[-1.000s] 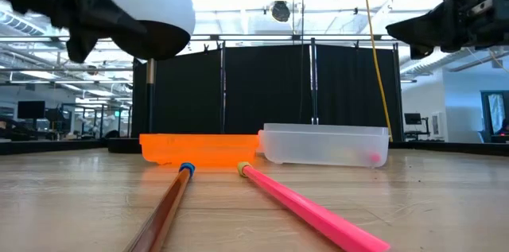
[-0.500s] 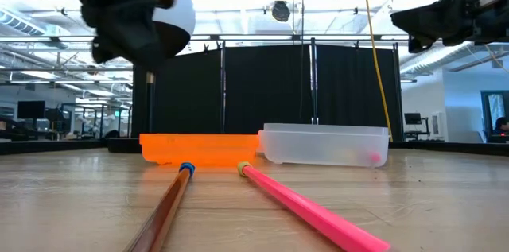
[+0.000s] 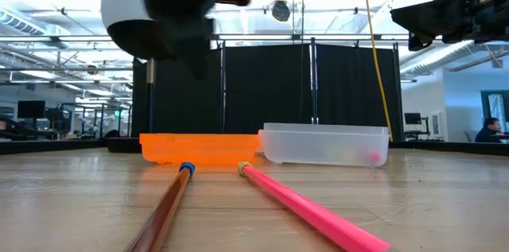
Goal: Pick & place school supplies into a supply box
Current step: Put the brown pencil into the orange supply box
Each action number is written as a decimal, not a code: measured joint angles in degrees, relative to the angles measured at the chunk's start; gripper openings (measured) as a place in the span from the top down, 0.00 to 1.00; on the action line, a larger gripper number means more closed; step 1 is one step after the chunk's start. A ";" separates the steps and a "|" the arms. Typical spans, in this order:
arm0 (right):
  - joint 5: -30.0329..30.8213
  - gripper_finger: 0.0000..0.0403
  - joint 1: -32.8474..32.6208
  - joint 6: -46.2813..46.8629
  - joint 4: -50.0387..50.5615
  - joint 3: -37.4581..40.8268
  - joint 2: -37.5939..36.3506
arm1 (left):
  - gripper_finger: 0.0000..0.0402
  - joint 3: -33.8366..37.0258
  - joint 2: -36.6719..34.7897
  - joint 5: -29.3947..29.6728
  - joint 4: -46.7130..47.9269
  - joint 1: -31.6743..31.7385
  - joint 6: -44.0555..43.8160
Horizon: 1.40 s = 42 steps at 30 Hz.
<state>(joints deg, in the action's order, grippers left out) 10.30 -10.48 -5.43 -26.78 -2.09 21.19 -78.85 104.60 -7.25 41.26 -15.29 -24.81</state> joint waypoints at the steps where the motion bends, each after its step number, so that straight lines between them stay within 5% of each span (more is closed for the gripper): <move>1: 0.00 1.00 0.00 0.00 -0.02 0.00 -0.02 | 0.91 -3.39 2.06 0.43 3.79 0.19 2.58; 7: 0.07 1.00 0.00 2.07 -0.24 0.02 -0.02 | 0.91 -16.37 11.18 3.00 17.11 -0.02 25.45; 16: 0.05 1.00 0.00 4.98 0.63 0.02 0.00 | 0.90 -17.35 13.51 13.04 12.10 -3.90 49.49; 25: 0.06 1.00 -0.01 5.89 3.53 0.02 0.15 | 0.65 -16.20 13.51 14.11 10.67 -7.87 66.63; 31: 0.05 1.00 0.00 8.02 3.60 0.02 0.29 | 0.56 -13.73 13.44 7.53 9.20 -7.74 70.42; 42: 0.07 1.00 0.00 7.89 3.68 0.02 1.37 | 0.61 -7.82 13.54 7.26 7.61 -7.17 77.72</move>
<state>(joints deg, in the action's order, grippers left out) 10.37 -10.48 2.46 -23.10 -2.07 22.55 -86.67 118.13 0.01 48.86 -22.46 52.91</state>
